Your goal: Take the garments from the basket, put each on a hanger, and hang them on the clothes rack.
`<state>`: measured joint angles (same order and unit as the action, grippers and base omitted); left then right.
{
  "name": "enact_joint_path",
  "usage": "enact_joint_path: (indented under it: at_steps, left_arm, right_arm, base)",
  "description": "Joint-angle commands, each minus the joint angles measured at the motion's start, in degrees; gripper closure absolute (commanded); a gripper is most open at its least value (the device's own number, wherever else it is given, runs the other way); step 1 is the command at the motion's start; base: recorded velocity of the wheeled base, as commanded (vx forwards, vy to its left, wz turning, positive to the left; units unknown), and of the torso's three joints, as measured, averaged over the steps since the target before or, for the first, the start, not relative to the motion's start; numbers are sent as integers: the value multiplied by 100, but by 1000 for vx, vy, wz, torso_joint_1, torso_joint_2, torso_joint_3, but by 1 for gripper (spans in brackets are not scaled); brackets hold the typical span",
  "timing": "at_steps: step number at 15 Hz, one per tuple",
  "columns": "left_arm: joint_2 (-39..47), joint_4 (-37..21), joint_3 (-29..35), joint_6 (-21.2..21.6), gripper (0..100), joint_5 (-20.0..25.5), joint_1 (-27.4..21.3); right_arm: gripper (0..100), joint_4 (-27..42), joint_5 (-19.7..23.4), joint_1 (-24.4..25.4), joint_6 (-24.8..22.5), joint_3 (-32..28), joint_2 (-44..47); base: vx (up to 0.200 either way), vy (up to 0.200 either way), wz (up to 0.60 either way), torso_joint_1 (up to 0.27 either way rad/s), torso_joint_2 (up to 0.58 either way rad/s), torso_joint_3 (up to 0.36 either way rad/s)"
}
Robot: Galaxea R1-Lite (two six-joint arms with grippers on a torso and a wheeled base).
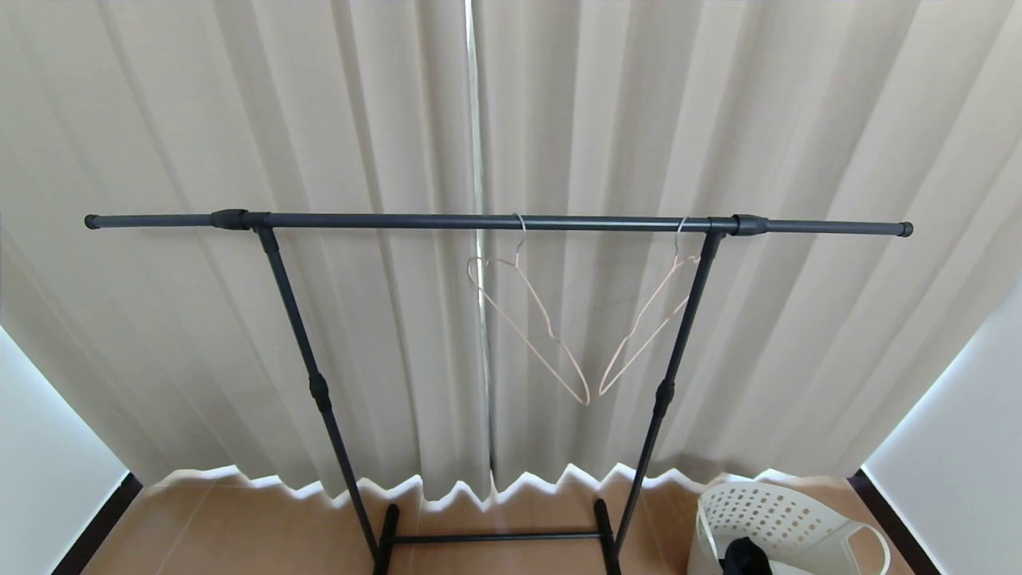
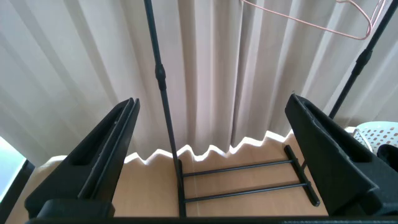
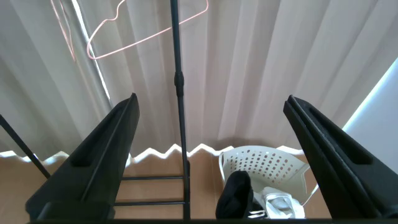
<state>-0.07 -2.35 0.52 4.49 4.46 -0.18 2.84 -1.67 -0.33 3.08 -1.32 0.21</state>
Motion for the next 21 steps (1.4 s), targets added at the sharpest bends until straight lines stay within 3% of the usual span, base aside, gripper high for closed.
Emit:
enact_joint_path:
  at_steps: [1, 21]
  left_arm:
    - [7, -2, 0, 0, 0, 2, 1]
    - [7, -2, 0, 0, 0, 2, 1]
  right_arm:
    - [0, -3, 0, -2, -1, 0, 6]
    - [0, -12, -26, -2, -27, 0, -3]
  base:
    - [0, 0, 0, 0, 0, 0]
    - [0, 0, 0, 0, 0, 0]
